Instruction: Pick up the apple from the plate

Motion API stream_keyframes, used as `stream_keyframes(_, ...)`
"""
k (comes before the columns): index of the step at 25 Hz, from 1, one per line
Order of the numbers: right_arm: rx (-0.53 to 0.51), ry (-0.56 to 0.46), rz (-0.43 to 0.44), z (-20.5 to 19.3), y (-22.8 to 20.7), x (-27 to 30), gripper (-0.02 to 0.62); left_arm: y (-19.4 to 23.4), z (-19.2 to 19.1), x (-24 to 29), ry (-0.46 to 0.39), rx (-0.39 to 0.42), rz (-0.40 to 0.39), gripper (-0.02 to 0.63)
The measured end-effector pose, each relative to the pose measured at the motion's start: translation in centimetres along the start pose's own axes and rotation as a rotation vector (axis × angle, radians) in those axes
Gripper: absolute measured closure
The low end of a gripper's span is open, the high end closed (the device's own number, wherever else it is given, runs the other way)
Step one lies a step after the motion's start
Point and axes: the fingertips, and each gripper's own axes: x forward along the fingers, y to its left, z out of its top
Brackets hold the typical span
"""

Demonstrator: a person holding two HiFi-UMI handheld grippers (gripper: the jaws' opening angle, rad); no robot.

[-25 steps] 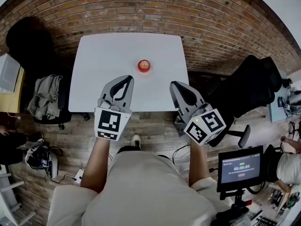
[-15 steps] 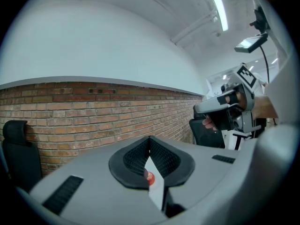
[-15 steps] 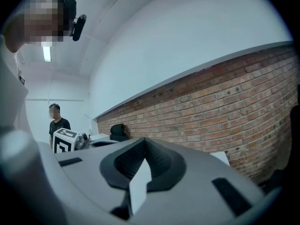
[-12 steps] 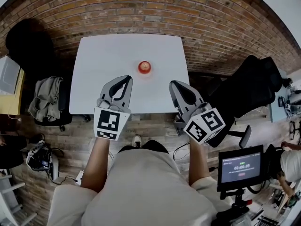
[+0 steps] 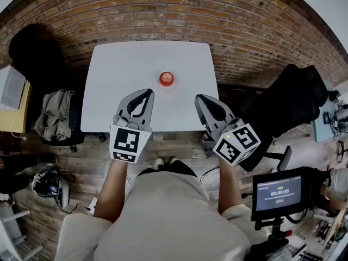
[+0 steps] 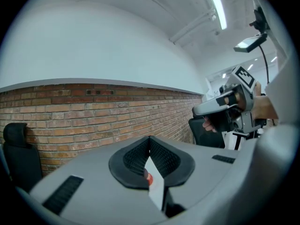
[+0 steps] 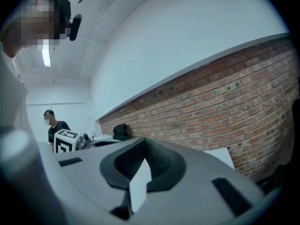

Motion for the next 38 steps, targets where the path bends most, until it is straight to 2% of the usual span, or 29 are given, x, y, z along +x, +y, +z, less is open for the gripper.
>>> stream_keyframes(4, 0.006, 0.000, 0.014, 0.3, -1.0, -0.5, 0.592, -1.0, 0.5, 0.6, 0.008, 0.009, 0.004, 0.601)
stream_keyframes(7, -0.027, 0.020, 0.042, 0.3, -0.3, -0.2, 0.592, -0.9, 0.7, 0.3, 0.005, 0.012, 0.014, 0.601)
stream_keyframes(12, -0.049, 0.059, 0.146, -0.2, 0.5, -0.1, 0.592, -1.3, 1.3, 0.7, -0.002, 0.009, 0.033, 0.601)
stream_keyframes(15, -0.108, 0.087, 0.171, -0.5, 0.4, -0.3, 0.592, -2.0, 1.5, 1.2, 0.003, 0.014, 0.039, 0.601)
stream_keyframes(18, -0.146, 0.096, 0.177, -0.9, 0.4, -0.5, 0.592, -2.2, 1.4, 1.2, 0.004, 0.018, 0.051, 0.601)
stream_keyframes(24, -0.110, 0.052, 0.181, -0.2, -1.5, -1.3, 0.592, -3.2, 1.2, 2.0, 0.026, 0.021, 0.081, 0.601)
stream_keyframes(30, -0.086, 0.075, 0.166, -0.3, -3.9, -1.5, 0.592, -3.5, 0.4, 2.8, 0.073, -0.003, 0.126, 0.601)
stream_keyframes(38, -0.060, 0.103, 0.184, -1.2, -5.2, -1.3, 0.592, -4.0, -0.2, 3.7, 0.106, -0.008, 0.135, 0.601)
